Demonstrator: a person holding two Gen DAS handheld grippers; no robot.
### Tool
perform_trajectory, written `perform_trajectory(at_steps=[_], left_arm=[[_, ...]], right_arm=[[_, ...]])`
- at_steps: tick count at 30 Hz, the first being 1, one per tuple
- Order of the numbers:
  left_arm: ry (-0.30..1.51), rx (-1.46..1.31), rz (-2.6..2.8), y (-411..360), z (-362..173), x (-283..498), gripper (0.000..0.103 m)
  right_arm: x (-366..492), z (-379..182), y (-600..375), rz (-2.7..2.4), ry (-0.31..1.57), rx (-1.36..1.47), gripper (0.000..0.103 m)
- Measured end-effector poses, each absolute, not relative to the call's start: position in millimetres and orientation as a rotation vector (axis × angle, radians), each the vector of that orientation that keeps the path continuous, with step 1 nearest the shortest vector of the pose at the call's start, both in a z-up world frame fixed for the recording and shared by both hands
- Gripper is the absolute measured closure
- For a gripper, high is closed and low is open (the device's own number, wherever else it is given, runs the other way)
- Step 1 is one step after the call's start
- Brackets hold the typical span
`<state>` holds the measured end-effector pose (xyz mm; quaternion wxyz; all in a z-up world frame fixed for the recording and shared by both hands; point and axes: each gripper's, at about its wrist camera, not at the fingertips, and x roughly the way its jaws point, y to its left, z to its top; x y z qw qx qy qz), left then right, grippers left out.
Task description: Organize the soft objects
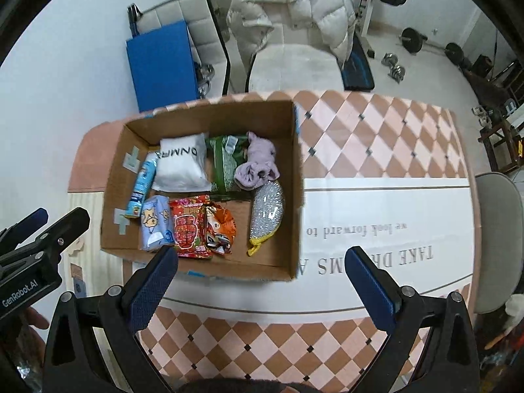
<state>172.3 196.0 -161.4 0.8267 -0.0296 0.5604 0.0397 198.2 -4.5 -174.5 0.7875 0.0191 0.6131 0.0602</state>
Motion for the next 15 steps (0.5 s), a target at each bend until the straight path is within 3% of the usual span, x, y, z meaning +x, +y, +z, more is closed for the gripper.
perform_trajectory(at_steps=[15], left_arm=[[1.054, -0.106, 0.060, 177, -61, 97, 0.005]], right_arm=[[109, -39, -25, 0.135, 1.085, 0.026, 0.000]])
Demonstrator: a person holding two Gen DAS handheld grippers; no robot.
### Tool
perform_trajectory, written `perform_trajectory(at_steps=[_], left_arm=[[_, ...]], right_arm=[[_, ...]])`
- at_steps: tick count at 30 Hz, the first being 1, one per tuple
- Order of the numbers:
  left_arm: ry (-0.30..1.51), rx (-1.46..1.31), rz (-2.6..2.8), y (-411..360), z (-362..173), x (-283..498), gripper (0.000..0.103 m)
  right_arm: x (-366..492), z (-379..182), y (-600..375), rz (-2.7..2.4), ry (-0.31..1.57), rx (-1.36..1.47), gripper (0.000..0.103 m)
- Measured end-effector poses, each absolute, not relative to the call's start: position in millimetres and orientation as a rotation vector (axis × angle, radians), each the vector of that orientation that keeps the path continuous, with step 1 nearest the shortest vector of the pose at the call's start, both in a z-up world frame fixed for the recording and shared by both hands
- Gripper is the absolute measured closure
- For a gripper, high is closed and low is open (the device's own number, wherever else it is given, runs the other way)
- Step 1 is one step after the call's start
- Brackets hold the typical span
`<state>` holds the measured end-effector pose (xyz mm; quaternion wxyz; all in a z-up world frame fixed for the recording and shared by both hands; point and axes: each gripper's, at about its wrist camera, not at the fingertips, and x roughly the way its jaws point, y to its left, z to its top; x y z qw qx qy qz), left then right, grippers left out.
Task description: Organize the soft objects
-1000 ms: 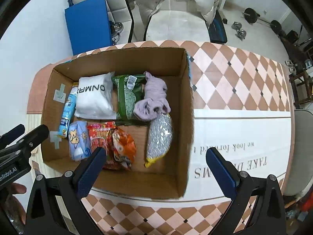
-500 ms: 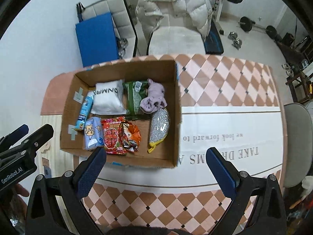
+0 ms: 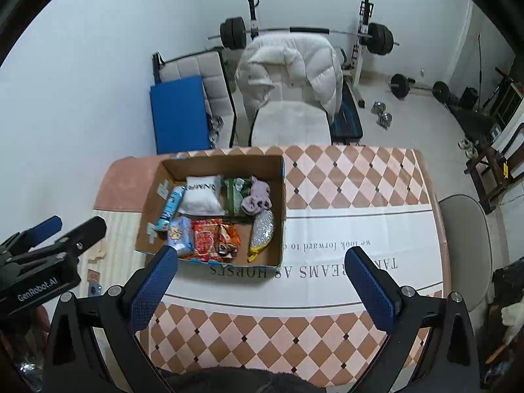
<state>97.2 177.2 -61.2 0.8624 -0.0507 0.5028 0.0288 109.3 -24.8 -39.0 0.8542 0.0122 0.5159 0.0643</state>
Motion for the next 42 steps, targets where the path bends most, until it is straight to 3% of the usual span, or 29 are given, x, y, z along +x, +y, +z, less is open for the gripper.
perform_trajectory(at_steps=[7, 14, 28, 42], left_arm=[[0.994, -0.086, 0.058, 173, -29, 74, 0.005], [1.008, -0.101, 0.058, 175, -31, 66, 0.005], [1.029, -0.076, 0.095, 174, -60, 73, 0.001], [1.058, -0.073, 0.096, 178, -73, 75, 0.000]], right_arm=[[82, -3, -26, 0.144, 1.025, 0.010, 0.000], [70, 6, -25, 0.130, 1.014, -0.010, 0.000], [86, -37, -28, 0.038, 1.055, -0.054, 0.000], [90, -46, -24, 0.040, 1.057, -0.060, 0.000]])
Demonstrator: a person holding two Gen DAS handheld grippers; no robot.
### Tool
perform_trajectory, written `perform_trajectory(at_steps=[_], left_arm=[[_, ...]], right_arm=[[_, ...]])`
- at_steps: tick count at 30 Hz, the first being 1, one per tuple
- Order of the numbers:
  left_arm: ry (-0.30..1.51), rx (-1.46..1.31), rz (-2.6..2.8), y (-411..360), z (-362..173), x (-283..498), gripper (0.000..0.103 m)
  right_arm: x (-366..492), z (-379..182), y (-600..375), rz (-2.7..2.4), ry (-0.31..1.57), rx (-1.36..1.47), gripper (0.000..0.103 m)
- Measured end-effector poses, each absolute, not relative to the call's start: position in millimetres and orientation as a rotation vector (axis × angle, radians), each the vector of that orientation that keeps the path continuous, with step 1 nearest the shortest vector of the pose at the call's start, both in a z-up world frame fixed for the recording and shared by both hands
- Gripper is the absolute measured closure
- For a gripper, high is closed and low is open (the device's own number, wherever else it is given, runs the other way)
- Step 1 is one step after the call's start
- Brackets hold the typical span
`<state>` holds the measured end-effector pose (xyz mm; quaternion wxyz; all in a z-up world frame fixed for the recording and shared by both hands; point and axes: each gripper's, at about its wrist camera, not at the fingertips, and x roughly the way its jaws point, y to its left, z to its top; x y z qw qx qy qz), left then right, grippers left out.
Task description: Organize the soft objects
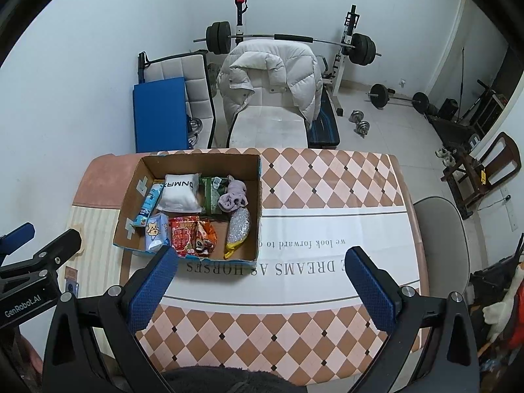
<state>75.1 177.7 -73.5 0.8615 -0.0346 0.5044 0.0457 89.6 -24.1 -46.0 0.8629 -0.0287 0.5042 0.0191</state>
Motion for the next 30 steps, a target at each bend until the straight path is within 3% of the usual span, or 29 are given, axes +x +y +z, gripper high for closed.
perform_trajectory(at_steps=[30], left_arm=[[1.055, -0.069, 0.098, 181, -73, 74, 0.000]], right_arm=[[84, -40, -31, 0.039, 1.055, -0.052, 0.000]])
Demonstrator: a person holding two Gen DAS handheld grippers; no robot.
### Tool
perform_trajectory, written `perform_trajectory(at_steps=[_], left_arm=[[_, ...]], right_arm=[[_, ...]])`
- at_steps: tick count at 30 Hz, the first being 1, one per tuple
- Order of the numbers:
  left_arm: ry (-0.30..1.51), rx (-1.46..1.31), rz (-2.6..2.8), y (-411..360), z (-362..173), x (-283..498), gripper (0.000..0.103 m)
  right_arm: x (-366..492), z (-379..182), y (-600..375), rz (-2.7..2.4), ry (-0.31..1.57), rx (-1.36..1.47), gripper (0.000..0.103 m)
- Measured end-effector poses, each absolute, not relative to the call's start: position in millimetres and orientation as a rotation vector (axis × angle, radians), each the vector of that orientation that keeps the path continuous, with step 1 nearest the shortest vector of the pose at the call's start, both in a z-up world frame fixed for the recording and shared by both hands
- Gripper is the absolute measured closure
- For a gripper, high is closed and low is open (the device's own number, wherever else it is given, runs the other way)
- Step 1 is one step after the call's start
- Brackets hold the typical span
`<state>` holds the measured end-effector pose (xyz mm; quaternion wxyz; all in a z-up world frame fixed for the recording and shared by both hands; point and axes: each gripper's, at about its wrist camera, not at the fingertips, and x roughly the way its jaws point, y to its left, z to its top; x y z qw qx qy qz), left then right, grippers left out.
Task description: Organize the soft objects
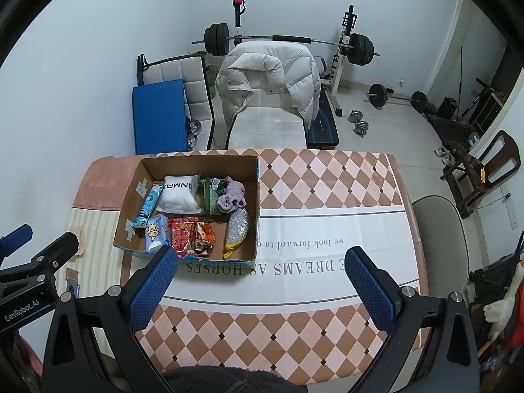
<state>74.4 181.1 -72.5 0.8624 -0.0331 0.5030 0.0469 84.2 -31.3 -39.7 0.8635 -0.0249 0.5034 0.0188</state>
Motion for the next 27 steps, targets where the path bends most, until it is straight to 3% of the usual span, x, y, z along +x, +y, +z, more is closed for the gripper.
perform_trajectory(at_steps=[27], left_arm=[[1.053, -0.057, 0.090, 181.1, -71.0, 76.1, 0.000]], right_arm=[[85.1, -33.2, -37.0, 0.044, 1.051, -0.051, 0.000]])
